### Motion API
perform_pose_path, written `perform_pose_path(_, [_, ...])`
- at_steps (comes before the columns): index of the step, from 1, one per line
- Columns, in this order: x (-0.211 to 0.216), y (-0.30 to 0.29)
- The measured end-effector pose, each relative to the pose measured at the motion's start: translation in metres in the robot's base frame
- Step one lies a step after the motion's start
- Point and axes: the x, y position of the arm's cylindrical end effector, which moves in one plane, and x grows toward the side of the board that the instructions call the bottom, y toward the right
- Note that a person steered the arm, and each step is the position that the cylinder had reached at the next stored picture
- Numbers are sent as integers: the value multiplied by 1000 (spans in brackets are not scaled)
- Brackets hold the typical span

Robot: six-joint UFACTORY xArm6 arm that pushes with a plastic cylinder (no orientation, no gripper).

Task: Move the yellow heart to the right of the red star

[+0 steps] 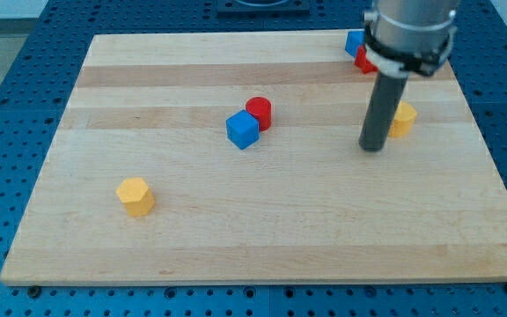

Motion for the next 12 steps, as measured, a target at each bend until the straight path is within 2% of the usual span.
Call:
perform_pose_path(1, [-1, 39])
perform_pose_path(2, [-27, 46])
perform_pose_path(6, [-116, 38])
perform_pose_path(7, [-104, 38])
perform_pose_path(8, [-69, 51])
perform_pose_path(9, [-82, 60])
perform_pose_path(11, [-145, 60])
perform_pose_path(12, [-159, 59])
